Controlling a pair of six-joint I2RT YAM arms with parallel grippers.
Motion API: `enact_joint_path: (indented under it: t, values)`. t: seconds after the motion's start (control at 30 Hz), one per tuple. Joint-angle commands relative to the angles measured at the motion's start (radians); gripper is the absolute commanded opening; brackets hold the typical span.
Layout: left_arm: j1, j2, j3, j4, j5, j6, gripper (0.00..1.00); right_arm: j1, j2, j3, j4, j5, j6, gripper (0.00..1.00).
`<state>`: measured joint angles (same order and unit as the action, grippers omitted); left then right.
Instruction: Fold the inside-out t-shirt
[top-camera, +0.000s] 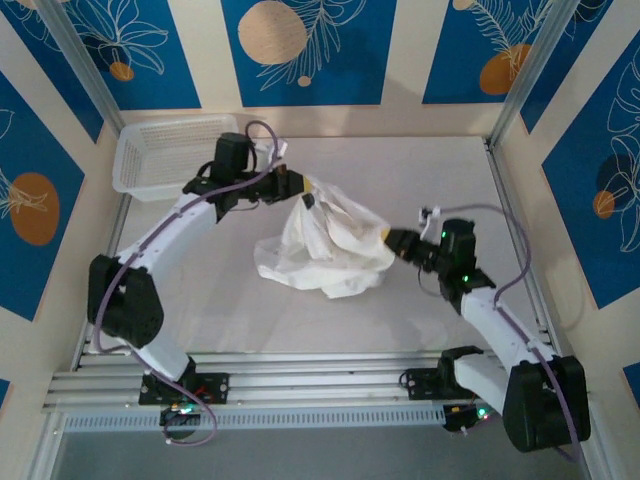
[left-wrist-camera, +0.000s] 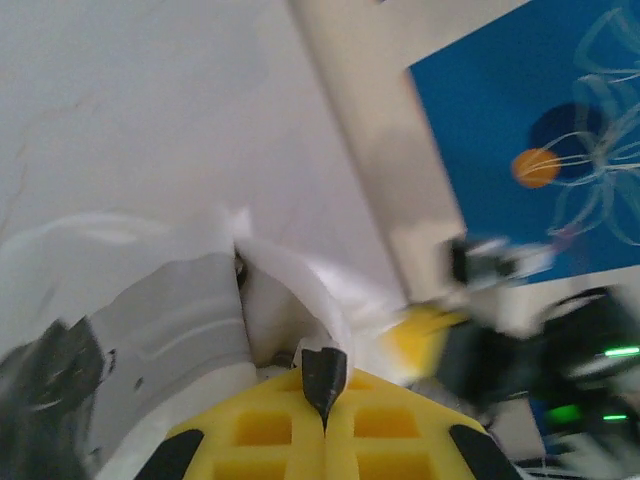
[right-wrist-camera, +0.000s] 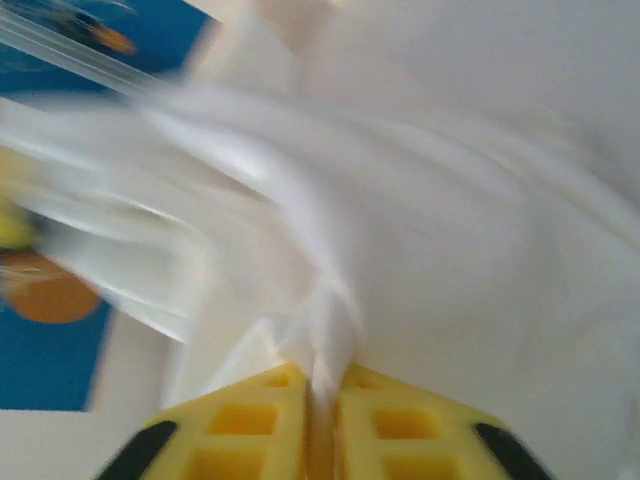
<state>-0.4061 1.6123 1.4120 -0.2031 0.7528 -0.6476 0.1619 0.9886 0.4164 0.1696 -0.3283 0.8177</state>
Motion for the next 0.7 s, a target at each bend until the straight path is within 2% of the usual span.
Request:
enact_joint_path:
  t: [0.0,0.07,0.13,0.27,0.37,0.5,0.67]
  values:
    - [-0.014,-0.041,0.041,0.046,0.082,-0.020,0.00,0.046,-0.067,-0.061,-0.028,0.085,-0.012,0.30]
    - [-0.020,-0.039,0.039,-0.003,0.087,0.039,0.00,0.066,-0.098,-0.026,-0.074,0.079,-0.084,0.48]
    - [-0.026,-0.023,0.039,-0.041,0.113,0.076,0.00,0.090,-0.103,0.045,-0.129,0.093,-0.197,0.58]
    - [-0.040,-0.024,0.025,-0.055,0.111,0.082,0.00,0.179,0.007,0.217,-0.199,0.095,-0.448,0.61]
    - [-0.049,-0.032,0.032,-0.074,0.094,0.091,0.00,0.270,0.110,0.289,-0.133,0.112,-0.590,0.61]
    - [-0.057,-0.039,0.040,-0.086,0.085,0.091,0.00,0.310,0.277,0.346,0.020,0.223,-0.678,0.61]
    - [-0.062,-0.035,0.081,-0.153,0.080,0.122,0.00,0.314,0.480,0.463,0.107,0.313,-0.726,0.58]
